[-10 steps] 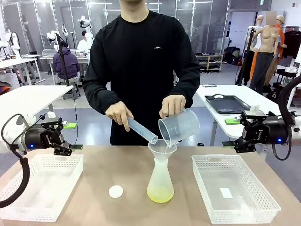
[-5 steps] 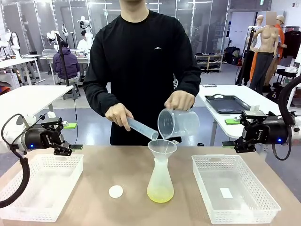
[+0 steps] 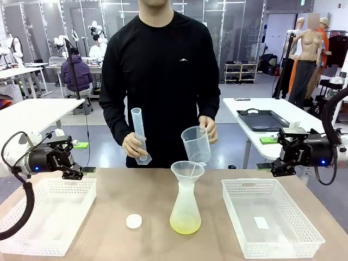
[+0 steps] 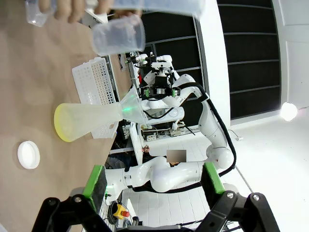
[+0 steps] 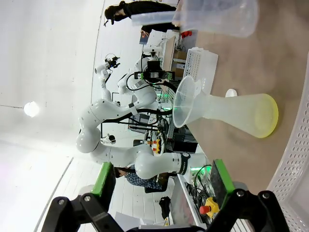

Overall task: Prepare the solutions needed for the experiment.
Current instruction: Once the solution is in the Big flask , pick up the Plastic Funnel and place it back into the right Organizing basket.

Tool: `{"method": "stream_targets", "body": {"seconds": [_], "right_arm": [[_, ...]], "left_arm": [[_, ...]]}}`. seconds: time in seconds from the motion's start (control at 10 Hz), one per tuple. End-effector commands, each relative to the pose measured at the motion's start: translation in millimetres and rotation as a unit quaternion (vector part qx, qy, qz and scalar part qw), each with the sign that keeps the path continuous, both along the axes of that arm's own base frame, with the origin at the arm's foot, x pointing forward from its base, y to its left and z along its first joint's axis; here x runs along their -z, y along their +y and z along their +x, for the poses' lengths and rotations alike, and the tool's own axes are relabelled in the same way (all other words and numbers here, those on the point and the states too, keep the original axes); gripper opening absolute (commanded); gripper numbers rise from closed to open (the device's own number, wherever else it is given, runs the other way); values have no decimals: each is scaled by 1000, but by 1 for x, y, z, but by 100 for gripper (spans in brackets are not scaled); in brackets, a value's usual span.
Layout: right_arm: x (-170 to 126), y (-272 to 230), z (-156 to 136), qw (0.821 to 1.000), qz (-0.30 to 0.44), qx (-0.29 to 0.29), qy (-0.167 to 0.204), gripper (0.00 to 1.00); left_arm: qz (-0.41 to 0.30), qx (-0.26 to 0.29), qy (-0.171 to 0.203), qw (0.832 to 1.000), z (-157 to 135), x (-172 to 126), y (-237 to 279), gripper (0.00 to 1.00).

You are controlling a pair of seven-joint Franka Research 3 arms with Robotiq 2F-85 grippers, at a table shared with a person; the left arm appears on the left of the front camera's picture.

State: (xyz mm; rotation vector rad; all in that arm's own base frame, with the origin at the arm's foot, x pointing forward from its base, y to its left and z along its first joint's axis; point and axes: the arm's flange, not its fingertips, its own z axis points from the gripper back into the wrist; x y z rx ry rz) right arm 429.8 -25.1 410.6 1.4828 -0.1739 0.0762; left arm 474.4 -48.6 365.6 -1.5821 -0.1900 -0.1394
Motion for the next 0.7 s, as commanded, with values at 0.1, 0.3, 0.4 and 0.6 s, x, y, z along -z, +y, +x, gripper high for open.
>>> {"method": "stream_targets", "body": {"seconds": [0.1, 0.3, 0.4, 0.6], "right_arm": [[-2, -1, 1, 1000, -1, -2, -5, 100], [-2, -1, 1, 1000, -1, -2, -5, 100], [-2, -1, 1, 1000, -1, -2, -5, 100], [-2, -1, 1, 1000, -1, -2, -5, 100]], "left_arm": [[-5, -4, -5, 1000, -1, -3, -2, 100], [-5, -4, -5, 1000, -1, -3, -2, 100], [-5, -4, -5, 1000, -1, -3, -2, 100], [-5, -4, -5, 1000, -1, -3, -2, 100]]}}
